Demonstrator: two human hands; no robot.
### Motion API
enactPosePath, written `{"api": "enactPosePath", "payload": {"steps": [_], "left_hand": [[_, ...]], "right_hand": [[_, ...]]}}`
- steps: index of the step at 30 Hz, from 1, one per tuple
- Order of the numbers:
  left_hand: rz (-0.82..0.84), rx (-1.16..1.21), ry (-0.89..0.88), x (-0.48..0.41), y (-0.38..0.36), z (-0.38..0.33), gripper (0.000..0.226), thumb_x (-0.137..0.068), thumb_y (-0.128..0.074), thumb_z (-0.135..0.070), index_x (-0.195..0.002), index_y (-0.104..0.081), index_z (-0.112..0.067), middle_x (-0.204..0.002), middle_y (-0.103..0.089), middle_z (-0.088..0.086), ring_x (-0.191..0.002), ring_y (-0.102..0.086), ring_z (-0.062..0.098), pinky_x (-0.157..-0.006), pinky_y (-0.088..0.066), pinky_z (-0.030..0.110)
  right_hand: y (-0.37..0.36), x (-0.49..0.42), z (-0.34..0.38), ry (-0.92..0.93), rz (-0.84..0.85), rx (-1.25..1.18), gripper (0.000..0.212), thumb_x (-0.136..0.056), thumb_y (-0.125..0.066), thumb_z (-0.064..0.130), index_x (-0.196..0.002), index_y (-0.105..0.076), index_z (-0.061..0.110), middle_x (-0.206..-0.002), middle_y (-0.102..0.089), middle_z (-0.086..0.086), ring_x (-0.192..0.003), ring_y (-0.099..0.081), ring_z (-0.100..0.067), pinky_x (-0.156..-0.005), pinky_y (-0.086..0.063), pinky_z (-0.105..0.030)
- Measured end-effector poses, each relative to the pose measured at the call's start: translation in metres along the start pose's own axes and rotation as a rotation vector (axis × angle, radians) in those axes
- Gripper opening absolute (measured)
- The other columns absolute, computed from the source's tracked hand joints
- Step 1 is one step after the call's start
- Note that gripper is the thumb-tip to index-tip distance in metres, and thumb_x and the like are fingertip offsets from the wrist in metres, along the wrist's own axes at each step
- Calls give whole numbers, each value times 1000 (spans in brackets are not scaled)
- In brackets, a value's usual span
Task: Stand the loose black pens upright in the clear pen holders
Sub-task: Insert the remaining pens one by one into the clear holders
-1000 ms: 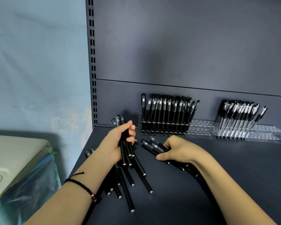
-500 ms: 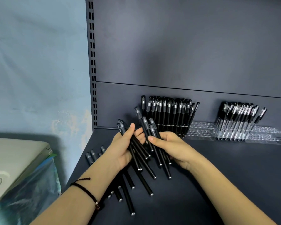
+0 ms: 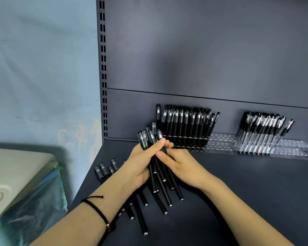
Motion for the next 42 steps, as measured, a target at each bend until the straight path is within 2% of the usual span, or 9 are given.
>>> {"api": "enactPosePath", "payload": {"steps": [6,10,17,22,25,29,32,34,42], "left_hand": [[-70,41,-262,-2,0,-22,13,-87,-67,-8,-98,-61,-11,-75,-66,3,-69,-68,14,-84,-58,42],[85,-304,-553,12,-27,-37,30,-82,-71,-8,-108,-57,-6,-74,-64,-2,-65,-64,11,-77,-57,33],[232,-554,-446,12,-38,-3,43,-73,-79,4,-108,-61,-11,-88,-71,-9,-84,-66,6,-78,-51,20],[181,-548,-541,14,-38,-13,24,-83,-71,-1,-105,-66,-8,-89,-73,-5,-83,-68,8,-76,-52,21],[174,-442,-595,16,-41,-24,22,-89,-64,-4,-108,-60,6,-81,-67,6,-64,-62,14,-68,-53,24],[212,-476,-560,15,-40,-22,9,-90,-64,-7,-96,-61,-1,-68,-65,-1,-59,-59,15,-66,-53,26],[280,-553,-406,13,-38,-12,7,-89,-65,-3,-87,-63,-10,-67,-66,-3,-62,-61,13,-65,-52,22],[306,-640,-293,11,-35,0,8,-89,-65,-2,-89,-63,-10,-72,-66,-1,-62,-62,11,-64,-53,21],[241,-741,-319,6,-27,4,10,-89,-67,-11,-94,-59,-6,-56,-57,-5,-48,-49,12,-57,-48,23]], "right_hand": [[14,-3,5,-30,-211,28,63,-92,-27,61,-69,-66,18,-59,-59,4,-55,-54,-4,-61,-41,-18],[43,-5,17,112,-519,-330,33,-95,-34,52,-105,-60,33,-89,-63,6,-69,-54,-8,-57,-44,-26],[38,3,41,281,-349,-453,44,-100,-23,49,-133,-49,37,-132,-59,6,-123,-55,-12,-101,-46,-29],[31,8,44,240,-299,-397,42,-102,-29,42,-138,-47,32,-124,-65,3,-113,-61,-9,-93,-50,-26],[35,10,54,243,-279,-453,41,-98,-27,52,-137,-41,49,-124,-62,16,-90,-61,-1,-53,-44,-23],[37,9,60,306,-273,-437,40,-102,-25,40,-137,-45,40,-129,-60,15,-76,-58,-19,-41,-40,-29],[37,7,50,265,-283,-301,40,-104,-28,32,-129,-59,25,-129,-60,11,-99,-63,-9,-72,-56,-38],[36,5,43,249,-277,-227,38,-105,-30,26,-116,-66,16,-129,-61,10,-122,-53,-1,-102,-41,-22],[40,6,39,275,-237,-229,36,-103,-36,24,-122,-64,13,-130,-61,7,-127,-50,-4,-108,-36,-20]]}}
Point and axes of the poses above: each hand's wrist, its own x-axis away from the middle knuckle, its own y-axis out of the back of the hand, z = x × y, the point moved 3 cm from there along -x, towards the middle knuckle
